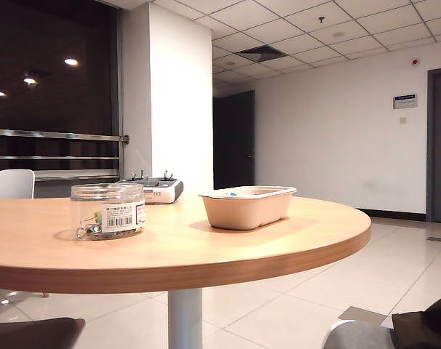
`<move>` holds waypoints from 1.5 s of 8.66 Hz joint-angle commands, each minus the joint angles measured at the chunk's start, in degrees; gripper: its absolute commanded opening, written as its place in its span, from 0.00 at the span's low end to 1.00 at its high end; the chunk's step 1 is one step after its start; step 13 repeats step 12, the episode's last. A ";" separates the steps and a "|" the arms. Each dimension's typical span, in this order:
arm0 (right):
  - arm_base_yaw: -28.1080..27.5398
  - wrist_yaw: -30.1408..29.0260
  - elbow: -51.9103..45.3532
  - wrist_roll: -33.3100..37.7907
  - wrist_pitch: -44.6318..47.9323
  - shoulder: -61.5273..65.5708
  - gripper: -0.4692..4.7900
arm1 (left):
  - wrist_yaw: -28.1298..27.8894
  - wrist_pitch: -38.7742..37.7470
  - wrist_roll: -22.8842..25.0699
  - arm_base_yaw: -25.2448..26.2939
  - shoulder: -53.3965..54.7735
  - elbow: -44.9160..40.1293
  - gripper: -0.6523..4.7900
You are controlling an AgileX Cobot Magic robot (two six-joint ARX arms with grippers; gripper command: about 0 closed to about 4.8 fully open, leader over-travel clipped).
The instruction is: Pick up the box filled with clips, pour some clips from it into the rectangular paper box, and then put the clip box back on the table.
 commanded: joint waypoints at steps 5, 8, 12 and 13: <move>-8.26 2.60 -11.87 2.27 22.60 -0.09 0.09 | -0.02 0.63 0.00 0.22 -0.07 0.02 0.11; -9.25 2.43 -16.02 4.55 31.41 -0.11 0.09 | 0.00 0.63 0.00 0.22 -0.07 0.02 0.11; -9.27 2.60 -16.00 4.52 31.43 -0.11 0.09 | 0.00 0.63 0.00 0.22 -0.07 0.02 0.11; -9.27 2.60 -16.00 4.52 31.43 -0.11 0.09 | 0.00 0.63 0.00 0.22 -0.07 0.02 0.11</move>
